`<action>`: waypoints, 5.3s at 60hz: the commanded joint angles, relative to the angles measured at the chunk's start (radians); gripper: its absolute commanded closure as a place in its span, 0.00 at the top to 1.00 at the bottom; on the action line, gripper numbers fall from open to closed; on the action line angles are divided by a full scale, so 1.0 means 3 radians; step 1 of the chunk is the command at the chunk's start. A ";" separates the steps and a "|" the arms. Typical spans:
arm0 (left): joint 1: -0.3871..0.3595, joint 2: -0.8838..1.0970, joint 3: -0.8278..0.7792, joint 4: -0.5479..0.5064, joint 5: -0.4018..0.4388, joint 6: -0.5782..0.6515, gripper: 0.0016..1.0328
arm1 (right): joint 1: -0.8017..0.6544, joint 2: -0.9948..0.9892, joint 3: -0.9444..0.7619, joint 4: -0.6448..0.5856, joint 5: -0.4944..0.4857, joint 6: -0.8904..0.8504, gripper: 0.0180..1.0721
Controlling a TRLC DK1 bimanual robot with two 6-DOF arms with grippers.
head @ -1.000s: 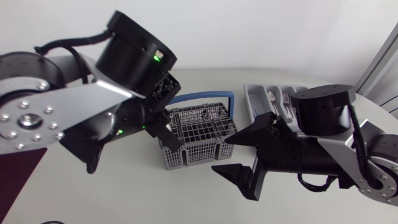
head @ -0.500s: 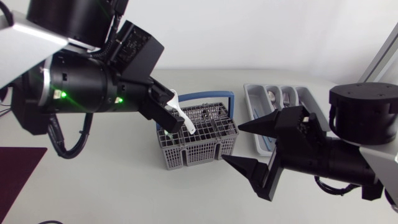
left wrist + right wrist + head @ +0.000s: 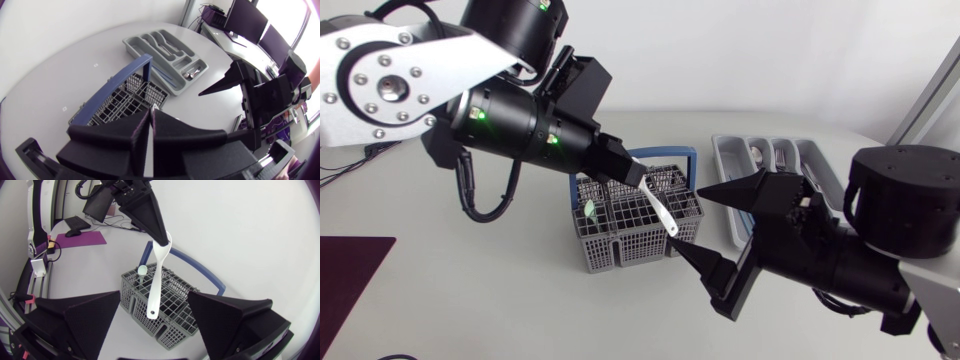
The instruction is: Unload the cutlery basket into the drawer organizer.
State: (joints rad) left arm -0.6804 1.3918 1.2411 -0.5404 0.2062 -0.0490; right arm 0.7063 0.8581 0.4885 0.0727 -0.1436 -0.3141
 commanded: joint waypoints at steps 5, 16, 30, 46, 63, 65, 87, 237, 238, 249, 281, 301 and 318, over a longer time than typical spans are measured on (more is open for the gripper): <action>0.0023 0.0136 0.0158 0.0017 0.0146 -0.0143 0.13 | 0.0034 0.0202 -0.0069 0.0208 0.0080 0.0086 0.89; -0.0002 0.0182 0.0178 0.0006 0.0213 -0.0159 0.13 | 0.0028 0.0443 0.0080 0.0284 0.0177 0.0111 0.84; 0.0003 0.0188 0.0163 0.0001 0.0248 -0.0164 0.13 | 0.0044 0.0673 0.0274 0.0376 0.0279 0.0188 0.76; 0.0003 0.0234 0.0194 -0.0019 0.0274 -0.0159 0.13 | 0.0064 0.0801 0.0402 0.0428 0.0330 0.0224 0.64; 0.0008 0.0269 0.0199 -0.0024 0.0346 -0.0164 0.13 | 0.0095 0.0862 0.0432 0.0458 0.0392 0.0229 0.47; 0.0003 0.0274 0.0199 -0.0024 0.0346 -0.0164 0.13 | 0.0095 0.0867 0.0437 0.0463 0.0392 0.0229 0.46; -0.0002 0.0259 0.0204 -0.0034 0.0346 -0.0164 0.13 | 0.0141 0.0939 0.0448 0.0474 0.0428 0.0224 0.25; -0.0028 -0.0375 -0.0568 -0.0541 -0.1265 0.0690 0.86 | -0.3592 0.1798 0.1158 -0.2901 -0.2369 -0.4460 0.12; -0.0043 -0.0365 -0.0568 -0.0536 -0.1286 0.0680 0.86 | -0.3617 0.1854 0.1194 -0.2916 -0.2349 -0.4531 0.12; -0.0125 -0.0211 -0.0568 -0.0469 -0.1403 0.0608 0.86 | -0.3725 0.2422 0.1573 -0.2927 -0.2093 -0.4946 0.12; -0.0186 -0.0017 -0.0568 -0.0300 -0.1521 0.0516 0.86 | -0.3812 0.3286 0.2115 -0.2748 -0.1285 -0.5472 0.14; -0.0192 0.0024 -0.0583 -0.0198 -0.1572 0.0511 0.86 | -0.3740 0.3194 0.2007 -0.2477 -0.1296 -0.5211 0.59; -0.0314 0.0111 -0.0563 -0.0121 -0.1787 0.0506 0.86 | -0.3694 0.2723 0.1920 -0.2676 -0.1592 -0.4705 0.86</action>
State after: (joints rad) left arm -0.7597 1.3972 1.0920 -0.5835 -0.3096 0.1242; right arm -0.4137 1.7191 1.0935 -0.6956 -0.6006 -1.7725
